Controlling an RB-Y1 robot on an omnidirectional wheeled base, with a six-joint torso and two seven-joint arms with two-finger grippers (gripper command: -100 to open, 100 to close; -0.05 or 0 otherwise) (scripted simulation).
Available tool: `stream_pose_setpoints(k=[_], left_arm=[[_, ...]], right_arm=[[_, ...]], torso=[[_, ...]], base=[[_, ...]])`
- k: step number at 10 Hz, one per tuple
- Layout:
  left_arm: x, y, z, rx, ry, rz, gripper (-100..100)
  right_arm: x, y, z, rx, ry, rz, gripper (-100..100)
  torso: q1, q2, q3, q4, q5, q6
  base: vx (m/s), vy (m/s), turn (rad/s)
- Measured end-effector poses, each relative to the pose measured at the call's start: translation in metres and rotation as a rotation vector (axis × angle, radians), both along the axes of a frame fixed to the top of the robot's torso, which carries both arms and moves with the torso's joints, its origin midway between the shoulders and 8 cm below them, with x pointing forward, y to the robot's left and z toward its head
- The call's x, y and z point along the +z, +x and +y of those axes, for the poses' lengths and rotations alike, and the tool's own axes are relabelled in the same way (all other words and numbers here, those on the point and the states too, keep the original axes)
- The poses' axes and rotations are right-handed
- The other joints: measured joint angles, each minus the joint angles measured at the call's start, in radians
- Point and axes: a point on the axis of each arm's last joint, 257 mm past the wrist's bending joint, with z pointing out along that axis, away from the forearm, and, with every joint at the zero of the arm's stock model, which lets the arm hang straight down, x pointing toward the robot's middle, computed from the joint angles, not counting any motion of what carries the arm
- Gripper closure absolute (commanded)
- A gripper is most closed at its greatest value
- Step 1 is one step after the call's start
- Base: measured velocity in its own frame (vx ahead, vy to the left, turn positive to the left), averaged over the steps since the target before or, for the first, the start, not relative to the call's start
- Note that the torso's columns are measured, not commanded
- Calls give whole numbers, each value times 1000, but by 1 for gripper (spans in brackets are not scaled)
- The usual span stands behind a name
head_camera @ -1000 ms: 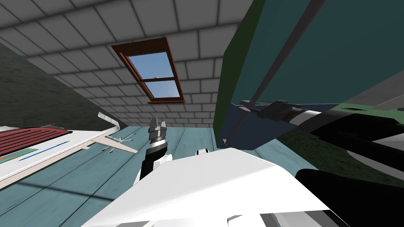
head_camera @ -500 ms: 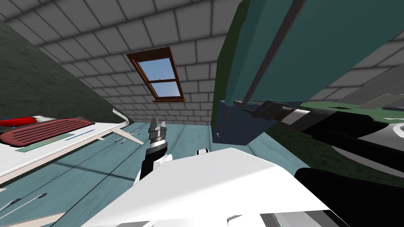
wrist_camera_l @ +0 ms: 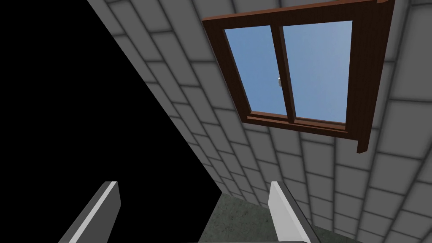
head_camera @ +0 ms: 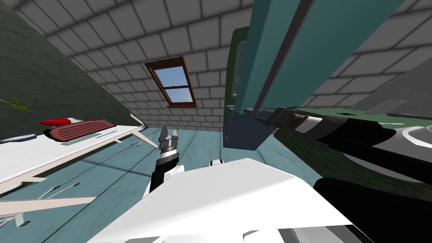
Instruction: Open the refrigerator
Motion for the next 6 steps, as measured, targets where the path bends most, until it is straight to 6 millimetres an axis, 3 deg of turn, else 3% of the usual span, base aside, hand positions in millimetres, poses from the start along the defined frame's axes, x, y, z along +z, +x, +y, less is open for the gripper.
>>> stream_pose_setpoints(k=[2,4,6], left_arm=[[0,0,0,0,0,0,0],[0,0,0,0,0,0,0],[0,0,0,0,0,0,0]], right_arm=[[-7,6,4,33,9,15,100],[-12,12,3,56,45,16,100],[-12,19,6,81,61,8,100]], torso=[[8,-15,-10,-6,3,-4],[3,-17,-12,-6,1,-3],[0,-11,-8,-6,0,-3]], base=[[-193,-72,40],[-61,-35,-8],[-141,-83,49]])
